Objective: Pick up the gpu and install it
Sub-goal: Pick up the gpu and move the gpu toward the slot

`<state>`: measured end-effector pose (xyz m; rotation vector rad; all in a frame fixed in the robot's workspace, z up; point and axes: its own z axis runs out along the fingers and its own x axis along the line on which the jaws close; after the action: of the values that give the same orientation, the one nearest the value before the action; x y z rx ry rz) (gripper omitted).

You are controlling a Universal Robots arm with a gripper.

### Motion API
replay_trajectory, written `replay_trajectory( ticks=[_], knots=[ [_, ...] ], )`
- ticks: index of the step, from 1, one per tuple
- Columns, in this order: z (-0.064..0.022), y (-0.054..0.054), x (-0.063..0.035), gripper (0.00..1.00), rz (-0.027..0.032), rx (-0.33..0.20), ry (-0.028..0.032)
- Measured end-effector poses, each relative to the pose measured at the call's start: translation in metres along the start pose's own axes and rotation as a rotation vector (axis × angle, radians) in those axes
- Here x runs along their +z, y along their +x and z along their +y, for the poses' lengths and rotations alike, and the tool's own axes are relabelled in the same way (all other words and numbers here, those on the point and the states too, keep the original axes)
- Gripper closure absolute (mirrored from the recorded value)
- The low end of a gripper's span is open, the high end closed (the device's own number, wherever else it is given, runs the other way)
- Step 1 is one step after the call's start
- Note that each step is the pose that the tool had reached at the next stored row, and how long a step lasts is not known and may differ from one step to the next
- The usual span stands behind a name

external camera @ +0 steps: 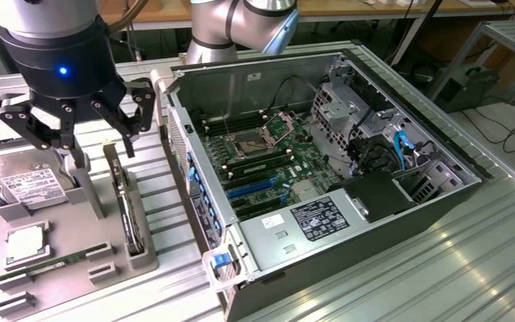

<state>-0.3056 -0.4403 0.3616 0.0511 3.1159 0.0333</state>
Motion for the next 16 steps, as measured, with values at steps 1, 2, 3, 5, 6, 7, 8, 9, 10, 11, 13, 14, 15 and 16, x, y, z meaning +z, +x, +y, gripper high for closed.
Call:
replay_trajectory(
  ticks=[1, 2, 3, 5, 6, 7, 8, 9, 10, 11, 13, 14, 15, 16],
  knots=[
    [0.0000, 0.000, 0.0016, 0.38, -0.0001, 0.000, 0.0017],
    [-0.0001, 0.000, 0.0031, 0.38, 0.0000, 0.000, 0.0036],
    [-0.0001, 0.000, 0.0045, 0.38, -0.0001, 0.000, 0.0050],
    [-0.0002, 0.000, 0.0076, 0.38, -0.0002, 0.000, 0.0081],
    [-0.0002, 0.000, 0.0090, 0.38, -0.0003, 0.000, 0.0093],
    [-0.0003, 0.000, 0.0106, 0.38, -0.0004, 0.000, 0.0104],
    [-0.0003, 0.000, 0.0124, 0.38, -0.0003, -0.001, 0.0109],
    [-0.0004, 0.001, 0.0161, 0.38, -0.0002, -0.001, 0.0114],
    [-0.0004, 0.001, 0.0185, 0.38, -0.0002, -0.002, 0.0126],
    [-0.0005, 0.001, 0.0198, 0.38, -0.0002, -0.002, 0.0139],
    [-0.0005, 0.001, 0.0222, 0.38, -0.0004, -0.002, 0.0237],
    [-0.0006, 0.001, 0.0236, 0.38, -0.0006, -0.003, 0.0280],
    [-0.0006, 0.001, 0.0252, 0.38, -0.0008, -0.003, 0.0307],
    [-0.0006, 0.001, 0.0264, 0.38, -0.0008, -0.003, 0.0322]
  ],
)
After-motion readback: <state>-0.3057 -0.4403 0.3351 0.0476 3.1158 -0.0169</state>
